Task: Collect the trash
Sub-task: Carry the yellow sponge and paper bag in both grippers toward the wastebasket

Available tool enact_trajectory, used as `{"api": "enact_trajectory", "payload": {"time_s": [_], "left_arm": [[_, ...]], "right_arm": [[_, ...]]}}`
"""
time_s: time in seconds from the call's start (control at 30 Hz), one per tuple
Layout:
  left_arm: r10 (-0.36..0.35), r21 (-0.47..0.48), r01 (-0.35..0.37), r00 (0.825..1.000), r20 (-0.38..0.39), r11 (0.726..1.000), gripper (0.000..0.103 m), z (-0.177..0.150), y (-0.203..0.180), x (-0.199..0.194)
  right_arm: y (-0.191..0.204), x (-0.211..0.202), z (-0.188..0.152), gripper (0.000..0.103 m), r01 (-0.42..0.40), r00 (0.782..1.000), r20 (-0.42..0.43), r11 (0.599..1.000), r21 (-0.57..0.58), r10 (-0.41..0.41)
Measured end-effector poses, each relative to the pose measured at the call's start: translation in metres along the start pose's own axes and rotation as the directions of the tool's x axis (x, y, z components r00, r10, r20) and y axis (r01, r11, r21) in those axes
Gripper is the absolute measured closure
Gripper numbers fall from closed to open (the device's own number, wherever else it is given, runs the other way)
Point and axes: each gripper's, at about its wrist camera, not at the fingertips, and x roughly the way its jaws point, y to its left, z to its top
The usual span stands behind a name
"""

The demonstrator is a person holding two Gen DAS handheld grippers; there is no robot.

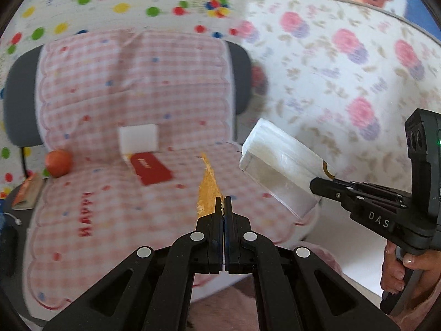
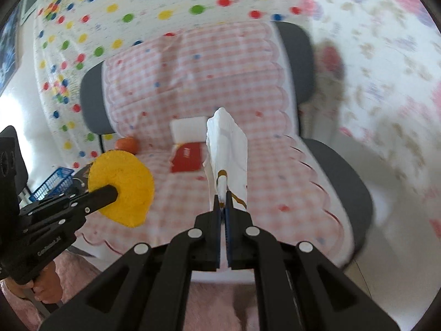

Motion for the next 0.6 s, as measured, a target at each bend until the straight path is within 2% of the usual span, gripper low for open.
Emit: {"api": "enact_trajectory", "payload": {"time_s": [0.17,0.37,0.6], "left_arm": [[-0.105,0.039,0.105,0.994,-0.002,0.994,0.103,-0.016,-0.041,0.005],[-0.219,0.069,0.223,0.974,-0.061,0.972,0.103,-0.038,-0.088,0.021],[-0.284,0.092,0.296,0.951,-0.119,0.951,0.103,-0.059,-0.13,0.039]], "right_arm": [[-0.033,-0.034,-0.03,0.1,0.092,0.996,0.005,0.994,0.051,-0.092],[-0.065,-0.067,-0.066,0.1,0.172,0.985,-0.027,0.98,0.096,-0.17],[-0.092,-0.086,-0.1,0.1,0.244,0.968,-0.094,0.962,0.12,-0.234]]}}
